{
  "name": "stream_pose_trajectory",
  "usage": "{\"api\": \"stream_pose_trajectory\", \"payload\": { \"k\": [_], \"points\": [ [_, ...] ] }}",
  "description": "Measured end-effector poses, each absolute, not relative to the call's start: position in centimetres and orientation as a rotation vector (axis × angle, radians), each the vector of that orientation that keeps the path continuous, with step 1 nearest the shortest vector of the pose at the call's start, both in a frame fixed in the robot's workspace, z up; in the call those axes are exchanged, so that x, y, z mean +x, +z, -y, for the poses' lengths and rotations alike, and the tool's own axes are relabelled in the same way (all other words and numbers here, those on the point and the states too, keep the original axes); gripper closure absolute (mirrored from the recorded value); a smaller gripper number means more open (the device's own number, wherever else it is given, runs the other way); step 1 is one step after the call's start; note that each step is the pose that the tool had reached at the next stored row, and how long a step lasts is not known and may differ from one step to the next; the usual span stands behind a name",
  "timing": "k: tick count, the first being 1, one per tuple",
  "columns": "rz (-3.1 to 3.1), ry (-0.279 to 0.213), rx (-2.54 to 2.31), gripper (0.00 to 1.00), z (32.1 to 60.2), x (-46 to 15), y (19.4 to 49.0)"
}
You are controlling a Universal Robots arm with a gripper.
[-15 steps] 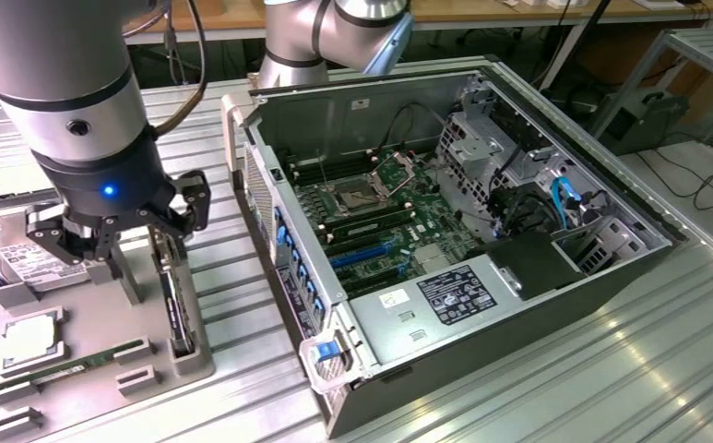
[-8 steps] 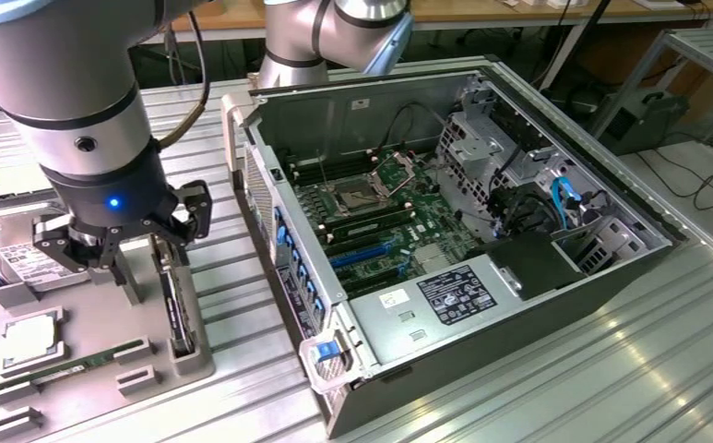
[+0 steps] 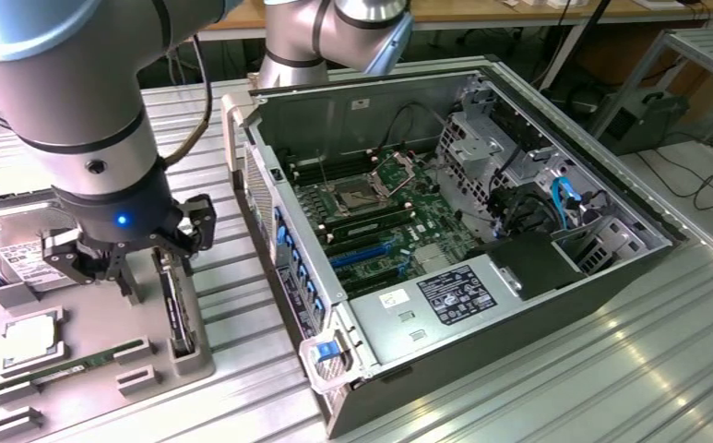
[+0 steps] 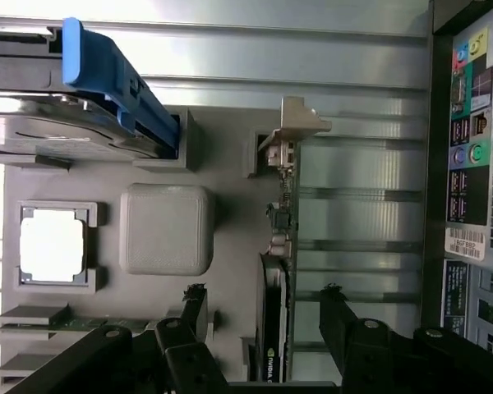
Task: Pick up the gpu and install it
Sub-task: 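Pick up the gpu and move the gpu toward the slot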
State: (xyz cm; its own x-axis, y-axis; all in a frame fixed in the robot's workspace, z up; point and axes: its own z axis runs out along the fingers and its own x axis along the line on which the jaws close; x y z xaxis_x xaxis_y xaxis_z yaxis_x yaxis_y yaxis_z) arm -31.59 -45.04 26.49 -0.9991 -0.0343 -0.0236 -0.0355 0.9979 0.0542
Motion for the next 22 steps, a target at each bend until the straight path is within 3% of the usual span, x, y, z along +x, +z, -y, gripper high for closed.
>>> {"api": "stream_pose_trajectory", "payload": {
  "k": [22],
  "points": [
    [-3.117, 0.084, -0.052, 0.34, 45.7, -31.5, 23.6]
  ]
}}
